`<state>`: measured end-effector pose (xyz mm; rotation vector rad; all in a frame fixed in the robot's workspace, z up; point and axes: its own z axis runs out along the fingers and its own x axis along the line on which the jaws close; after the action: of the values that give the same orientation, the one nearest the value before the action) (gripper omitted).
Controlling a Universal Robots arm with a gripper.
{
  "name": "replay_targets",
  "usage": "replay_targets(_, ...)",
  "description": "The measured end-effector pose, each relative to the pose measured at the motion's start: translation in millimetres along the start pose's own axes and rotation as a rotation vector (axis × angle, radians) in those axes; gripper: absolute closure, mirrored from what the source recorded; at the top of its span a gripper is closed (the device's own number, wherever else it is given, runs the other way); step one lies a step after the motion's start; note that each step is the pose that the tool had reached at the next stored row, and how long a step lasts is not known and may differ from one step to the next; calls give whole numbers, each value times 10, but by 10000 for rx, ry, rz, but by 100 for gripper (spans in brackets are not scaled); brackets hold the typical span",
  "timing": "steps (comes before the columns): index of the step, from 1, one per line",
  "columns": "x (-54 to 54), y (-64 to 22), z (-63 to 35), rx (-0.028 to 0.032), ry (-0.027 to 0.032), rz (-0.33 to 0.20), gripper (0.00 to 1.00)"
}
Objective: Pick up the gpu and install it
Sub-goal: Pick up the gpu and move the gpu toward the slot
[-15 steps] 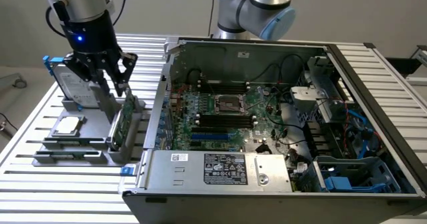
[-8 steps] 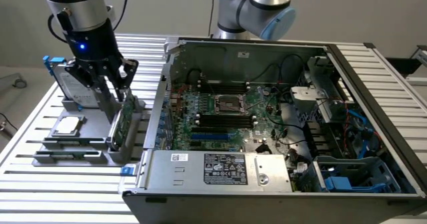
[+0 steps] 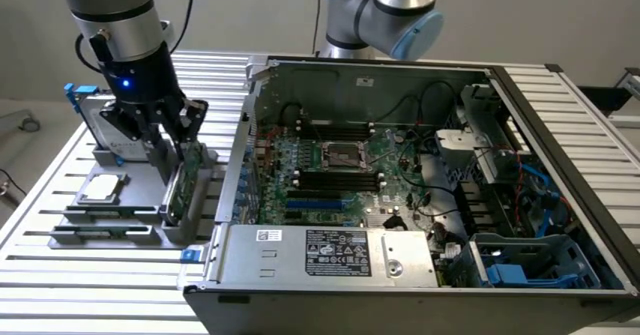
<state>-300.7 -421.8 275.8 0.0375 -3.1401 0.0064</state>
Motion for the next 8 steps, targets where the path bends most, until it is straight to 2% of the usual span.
replay_targets(8,2,-35,146,1,0,1,64)
